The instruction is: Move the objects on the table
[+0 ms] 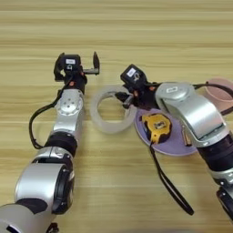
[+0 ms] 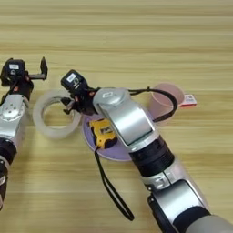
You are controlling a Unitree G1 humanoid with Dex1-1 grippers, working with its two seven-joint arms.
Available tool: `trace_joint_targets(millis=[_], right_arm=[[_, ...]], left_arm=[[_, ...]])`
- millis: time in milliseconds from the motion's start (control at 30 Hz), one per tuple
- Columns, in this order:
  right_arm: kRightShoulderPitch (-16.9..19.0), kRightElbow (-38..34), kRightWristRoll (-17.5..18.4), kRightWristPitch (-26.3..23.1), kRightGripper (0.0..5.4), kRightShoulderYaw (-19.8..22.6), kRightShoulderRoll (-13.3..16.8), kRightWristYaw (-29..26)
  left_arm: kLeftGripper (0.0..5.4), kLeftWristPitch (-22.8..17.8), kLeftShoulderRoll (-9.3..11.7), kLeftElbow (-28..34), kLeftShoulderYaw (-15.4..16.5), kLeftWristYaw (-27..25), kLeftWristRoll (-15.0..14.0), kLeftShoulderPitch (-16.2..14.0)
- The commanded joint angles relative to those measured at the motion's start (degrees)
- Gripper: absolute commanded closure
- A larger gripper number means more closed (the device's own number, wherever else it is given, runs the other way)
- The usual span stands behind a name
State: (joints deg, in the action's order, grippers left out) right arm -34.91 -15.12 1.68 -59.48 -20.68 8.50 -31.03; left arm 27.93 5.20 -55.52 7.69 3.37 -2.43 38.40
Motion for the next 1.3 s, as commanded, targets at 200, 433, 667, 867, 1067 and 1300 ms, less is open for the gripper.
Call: trace_joint_targets(millis=[200,433,667,867,1067,1300], right_arm=[[6.51,-20.44,5.97,-7.1,4.23,11.36,8.79,-0.53],[21.67,-32.39,12.0,-9.38,4.23,25.72,16.87,-2.74],[32.59,-36.51,16.17,-7.98,4.24,36.31,21.4,-4.72],[40.92,-36.62,18.15,-5.99,4.24,44.15,24.45,-6.13],[46.96,-32.31,18.17,-1.79,4.24,49.33,26.56,-6.72],[50.44,-25.05,17.37,3.9,4.24,52.71,28.76,-7.0]], left_arm=[[0.0,-0.55,-0.54,-0.67,-0.64,0.92,0.97,0.58],[0.0,-0.63,-0.91,-1.03,-0.95,1.59,1.27,0.99],[0.0,-0.55,-0.9,-1.53,-1.17,1.84,1.2,1.36],[0.0,-0.57,-0.9,-1.44,-1.25,1.9,1.18,1.4],[0.0,-0.69,-1.02,-1.32,-1.34,2.06,1.23,1.49],[0.0,-0.77,-1.08,-1.04,-1.42,2.19,1.24,1.44]])
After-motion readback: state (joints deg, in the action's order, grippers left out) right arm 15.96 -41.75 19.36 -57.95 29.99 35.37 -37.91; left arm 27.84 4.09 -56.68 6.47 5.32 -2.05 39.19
